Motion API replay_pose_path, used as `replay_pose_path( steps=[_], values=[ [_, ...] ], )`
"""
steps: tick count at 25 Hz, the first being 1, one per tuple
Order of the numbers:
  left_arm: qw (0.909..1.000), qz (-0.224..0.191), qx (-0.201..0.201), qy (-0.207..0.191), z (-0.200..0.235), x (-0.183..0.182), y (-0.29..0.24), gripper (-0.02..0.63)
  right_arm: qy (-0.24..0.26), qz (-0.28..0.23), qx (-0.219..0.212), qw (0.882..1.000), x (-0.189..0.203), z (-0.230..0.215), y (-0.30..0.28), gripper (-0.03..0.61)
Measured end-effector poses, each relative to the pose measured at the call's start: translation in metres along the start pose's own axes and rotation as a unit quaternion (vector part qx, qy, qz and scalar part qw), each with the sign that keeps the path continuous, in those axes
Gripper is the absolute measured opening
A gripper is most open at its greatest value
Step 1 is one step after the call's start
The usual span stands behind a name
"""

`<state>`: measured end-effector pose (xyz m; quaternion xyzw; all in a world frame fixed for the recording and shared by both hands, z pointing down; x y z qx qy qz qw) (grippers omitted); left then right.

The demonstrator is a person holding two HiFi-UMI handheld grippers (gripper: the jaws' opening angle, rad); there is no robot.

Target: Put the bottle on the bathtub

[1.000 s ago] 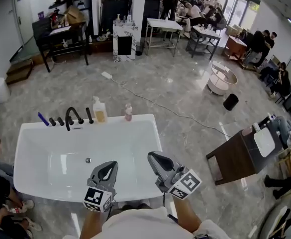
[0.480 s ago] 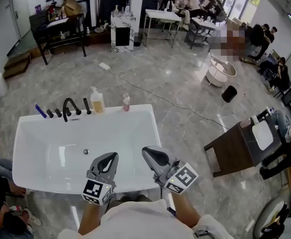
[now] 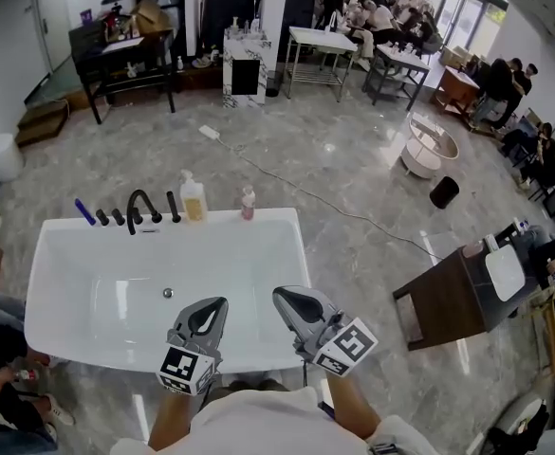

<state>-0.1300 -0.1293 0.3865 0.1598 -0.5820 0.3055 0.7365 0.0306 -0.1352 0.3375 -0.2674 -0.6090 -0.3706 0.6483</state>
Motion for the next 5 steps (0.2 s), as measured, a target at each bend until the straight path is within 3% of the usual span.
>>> replay_pose_path(
  steps=[5],
  values=[
    [1.0,0.007,-0.002,0.004,-0.0067,0.0025,0.0002,0.006,-0.004,0.006,-0.002,1.0,0.001,0.0002,0.0043,0.002]
  ],
)
Point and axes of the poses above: the fingertips, and each gripper's own axes: y backward along the fingers, z to its left, x out of its underside, the point moved 5 cm from there along y, backward along the fingers, and after that the axes turned 14 degrees about y, right-handed, at the moved point
